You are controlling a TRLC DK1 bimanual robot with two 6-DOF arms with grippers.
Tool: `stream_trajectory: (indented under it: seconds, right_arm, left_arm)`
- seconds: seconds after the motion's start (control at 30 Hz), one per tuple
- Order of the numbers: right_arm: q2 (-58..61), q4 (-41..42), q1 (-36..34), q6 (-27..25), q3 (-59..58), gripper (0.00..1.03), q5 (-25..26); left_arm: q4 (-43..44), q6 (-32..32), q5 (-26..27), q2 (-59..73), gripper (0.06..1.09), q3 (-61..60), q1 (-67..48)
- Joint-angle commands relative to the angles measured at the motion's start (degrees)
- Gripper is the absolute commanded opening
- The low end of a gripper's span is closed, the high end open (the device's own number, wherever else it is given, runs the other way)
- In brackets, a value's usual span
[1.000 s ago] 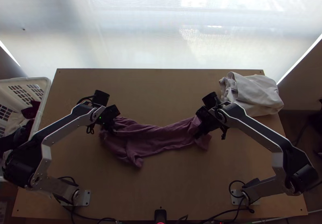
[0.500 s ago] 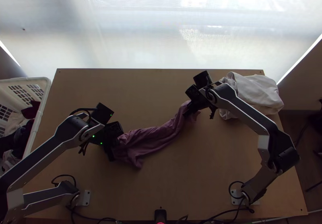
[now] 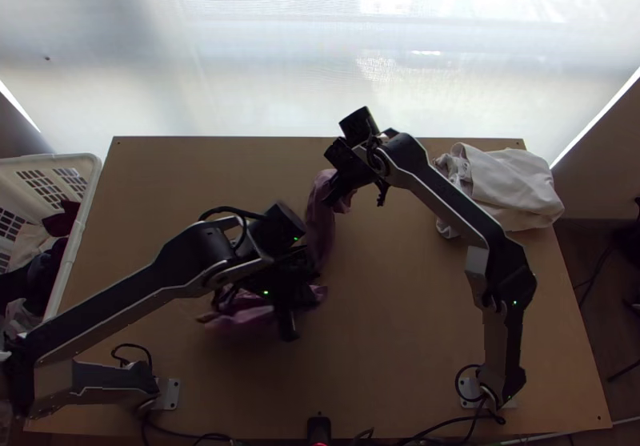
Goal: Fold the t-shirt
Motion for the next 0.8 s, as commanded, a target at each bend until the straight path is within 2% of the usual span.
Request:
stream_trajectory:
  seconds: [0.0, 0.1, 0.17, 0.2, 0.23, 0.27, 0.3, 0.37, 0.4, 0.5, 0.57, 0.63, 0.77]
  right_arm:
    - [6.7, -3.4, 2.3, 2.2, 12.4, 0.03, -1.3]
    - [8.5, -4.0, 2.3, 3.9, 15.1, 0.03, -2.5]
    - [9.3, -4.1, 2.4, 4.5, 15.4, 0.03, -2.6]
    - [9.5, -4.6, 2.7, 4.5, 15.4, 0.04, -2.7]
    - [9.8, -5.3, 2.8, 4.5, 15.4, 0.10, -2.7]
    - [10.1, -6.3, 2.9, 4.5, 15.4, 0.20, -2.8]
    - [10.3, -7.7, 2.9, 4.8, 15.4, 0.29, -2.7]
    - [11.3, -9.6, 2.7, 5.2, 15.3, 0.50, -2.7]
    - [11.6, -10.4, 2.3, 5.2, 15.2, 0.56, -2.7]
    - [12.1, -10.8, 0.0, 8.8, 14.8, 0.66, -2.7]
    - [12.1, -11.8, -1.5, 9.6, 14.9, 0.66, -2.7]
    - [11.8, -15.4, -2.5, 9.9, 15.5, 0.73, -2.7]
    - [7.5, -22.6, -4.5, 9.0, 11.0, 0.73, -2.7]
  left_arm:
    - [-0.4, -6.3, 1.7, 12.5, 0.10, 24.0, -9.4]
    - [-0.7, -9.0, 1.8, 17.9, 0.10, 36.3, -10.0]
    - [0.1, -9.4, 1.7, 19.9, 0.10, 39.8, -10.2]
    - [0.5, -9.5, 1.5, 20.1, 0.20, 39.9, -10.3]
    - [0.5, -9.5, 1.5, 20.3, 0.46, 39.8, -10.5]
    - [0.0, -9.5, 1.4, 20.3, 0.80, 39.7, -10.8]
    - [-0.2, -9.3, 1.4, 20.2, 1.01, 39.4, -11.2]
    - [-0.2, -9.3, 1.4, 19.9, 1.05, 39.4, -11.6]
    - [-0.1, -9.3, 1.4, 19.7, 1.05, 39.4, -11.7]
    - [0.0, -9.0, 1.4, 19.0, 1.05, 39.5, -11.7]
    - [0.0, -8.8, 1.1, 18.0, 1.05, 39.5, -11.4]
    - [-1.2, -7.3, 0.9, 16.4, 1.04, 39.1, -9.3]
    - [-4.0, -3.2, 1.0, 11.4, 1.04, 35.4, 2.0]
